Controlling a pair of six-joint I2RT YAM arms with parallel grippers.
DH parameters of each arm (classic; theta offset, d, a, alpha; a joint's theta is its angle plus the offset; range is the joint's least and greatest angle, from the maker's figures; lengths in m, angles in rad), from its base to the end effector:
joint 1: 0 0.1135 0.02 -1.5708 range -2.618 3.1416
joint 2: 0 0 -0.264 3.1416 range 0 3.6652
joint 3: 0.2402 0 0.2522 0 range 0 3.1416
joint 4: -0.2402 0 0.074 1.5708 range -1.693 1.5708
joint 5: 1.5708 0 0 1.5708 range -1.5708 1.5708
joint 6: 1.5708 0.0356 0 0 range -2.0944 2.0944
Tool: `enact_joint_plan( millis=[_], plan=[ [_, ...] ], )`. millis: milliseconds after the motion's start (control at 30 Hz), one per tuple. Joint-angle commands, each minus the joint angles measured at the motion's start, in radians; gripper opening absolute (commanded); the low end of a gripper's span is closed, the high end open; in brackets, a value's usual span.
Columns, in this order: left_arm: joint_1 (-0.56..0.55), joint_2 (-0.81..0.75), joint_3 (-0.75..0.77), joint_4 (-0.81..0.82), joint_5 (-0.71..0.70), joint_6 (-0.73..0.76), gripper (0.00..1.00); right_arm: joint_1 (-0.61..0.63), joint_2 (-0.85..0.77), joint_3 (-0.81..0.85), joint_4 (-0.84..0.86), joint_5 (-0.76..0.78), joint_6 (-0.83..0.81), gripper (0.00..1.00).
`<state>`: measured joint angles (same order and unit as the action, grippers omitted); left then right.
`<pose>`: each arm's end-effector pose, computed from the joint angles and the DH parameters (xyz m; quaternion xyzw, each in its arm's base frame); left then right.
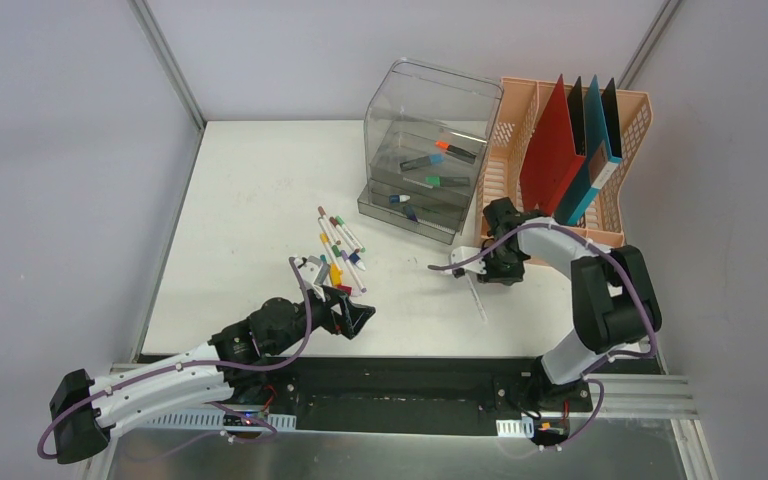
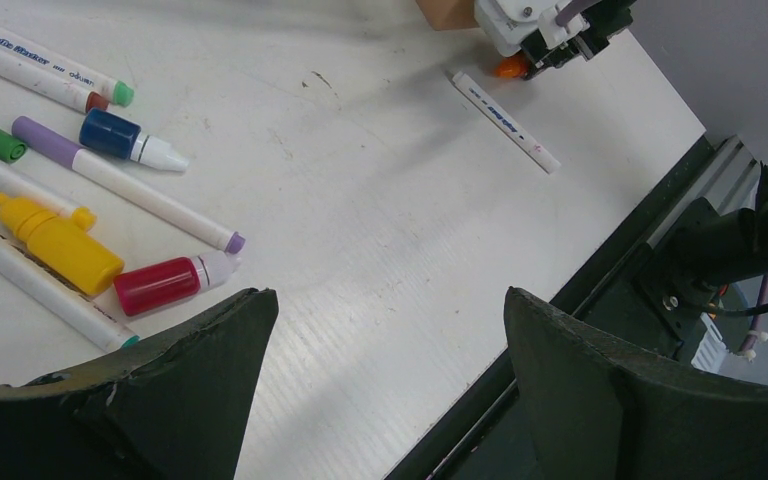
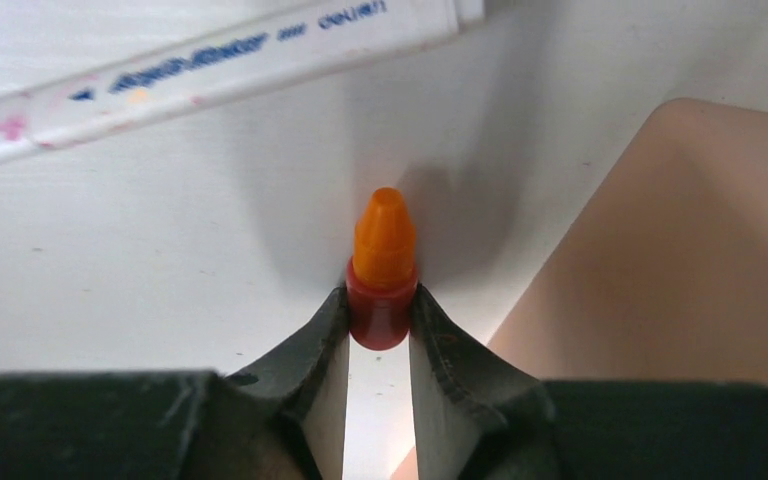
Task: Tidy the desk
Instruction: Pick up the stationery from the center of the board.
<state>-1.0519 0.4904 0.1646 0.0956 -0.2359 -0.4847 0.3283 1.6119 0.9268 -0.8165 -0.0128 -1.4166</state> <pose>0.0787 -0.1210 0.1915 0.1476 0.7676 -0.3624 0.5077 0.2517 0.0862 0.1594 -0.7656 0.6424 -0.0124 0.0329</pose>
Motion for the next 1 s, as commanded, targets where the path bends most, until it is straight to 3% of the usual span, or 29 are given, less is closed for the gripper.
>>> enact_joint_plan(
  millis=[0, 300, 600, 967],
  plan=[
    [0.005, 0.001, -0.008, 0.029, 0.000, -0.017, 0.89, 0.011, -0.079, 0.024, -0.087, -0.106, 0.105, 0.06],
    [0.006, 0.015, -0.008, 0.052, -0.005, -0.018, 0.89, 0.016, -0.232, 0.116, -0.237, -0.296, 0.218, 0.00],
    [0.006, 0.019, -0.007, 0.057, -0.007, -0.021, 0.89, 0.052, -0.353, 0.224, -0.209, -0.476, 0.387, 0.00],
    [0.007, -0.009, -0.012, 0.036, -0.005, -0.035, 0.89, 0.156, -0.327, 0.314, 0.001, -0.378, 0.616, 0.00]
  ],
)
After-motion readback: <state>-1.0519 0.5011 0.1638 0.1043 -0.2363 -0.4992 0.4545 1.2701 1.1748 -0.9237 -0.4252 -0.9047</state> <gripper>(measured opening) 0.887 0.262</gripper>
